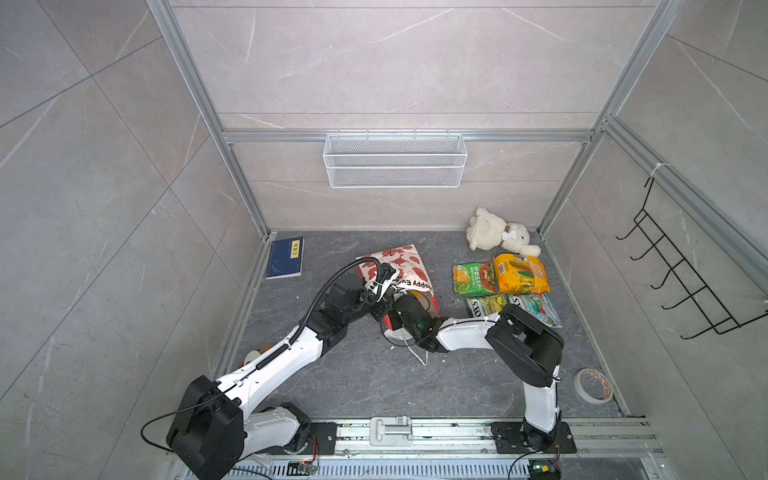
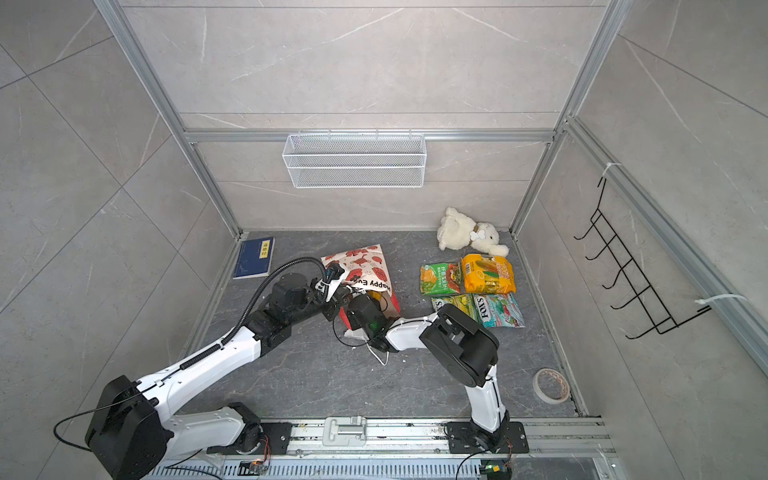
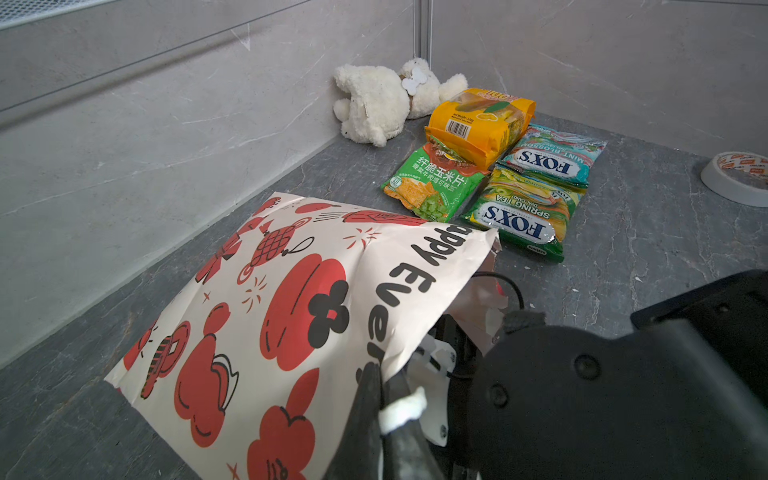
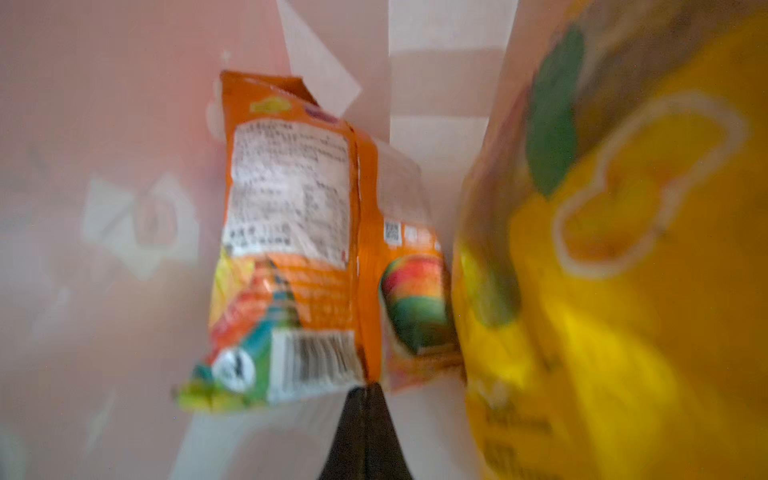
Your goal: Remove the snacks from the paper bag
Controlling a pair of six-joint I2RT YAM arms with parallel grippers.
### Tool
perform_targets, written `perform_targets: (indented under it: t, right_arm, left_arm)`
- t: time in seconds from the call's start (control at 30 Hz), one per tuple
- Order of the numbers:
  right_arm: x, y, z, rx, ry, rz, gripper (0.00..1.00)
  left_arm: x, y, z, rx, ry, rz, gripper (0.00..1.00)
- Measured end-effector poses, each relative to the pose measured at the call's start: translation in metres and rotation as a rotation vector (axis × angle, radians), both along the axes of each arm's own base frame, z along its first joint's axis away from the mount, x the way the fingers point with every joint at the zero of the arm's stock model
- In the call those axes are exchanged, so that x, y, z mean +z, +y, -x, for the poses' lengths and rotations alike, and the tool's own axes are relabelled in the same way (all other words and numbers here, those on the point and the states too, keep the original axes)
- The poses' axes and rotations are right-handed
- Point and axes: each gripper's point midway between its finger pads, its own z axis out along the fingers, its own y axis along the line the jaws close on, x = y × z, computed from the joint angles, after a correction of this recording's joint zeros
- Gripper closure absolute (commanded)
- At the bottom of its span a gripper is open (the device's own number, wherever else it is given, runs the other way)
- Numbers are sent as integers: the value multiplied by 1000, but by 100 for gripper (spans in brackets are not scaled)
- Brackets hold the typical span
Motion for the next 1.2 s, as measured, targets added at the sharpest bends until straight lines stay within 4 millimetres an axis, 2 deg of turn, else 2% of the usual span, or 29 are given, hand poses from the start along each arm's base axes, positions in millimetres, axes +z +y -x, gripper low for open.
perform_targets:
  t: [0.27,0.43,0.6,0.67,0.73,0.93,1.03,1.2]
  right_arm:
    - [-1,-4,39,152,-5,-31,100]
    - [10,-11,55,190,-19,-72,100]
    - [16,-13,62,211,-29,-86,79]
    - [15,-13,62,220,-25,-81,78]
    - [16,-13,58,215,-6,-102,74]
    - [25,-28,37,82,147,-347,73]
    - [40,-20,47,34,258,-505,76]
    - [51,-14,69,-83,420,-640,72]
  left_arm:
    - [3,2,-4,27,-16,4,100]
    - [4,4,-7,42,-23,3,100]
    - [4,4,-7,42,-24,3,100]
    - [4,4,-6,40,-24,3,100]
    - [4,3,-6,38,-23,4,100]
    - [2,3,-4,28,-2,-1,100]
    - [0,0,0,13,15,1,100]
    - [-2,-3,4,-3,44,15,100]
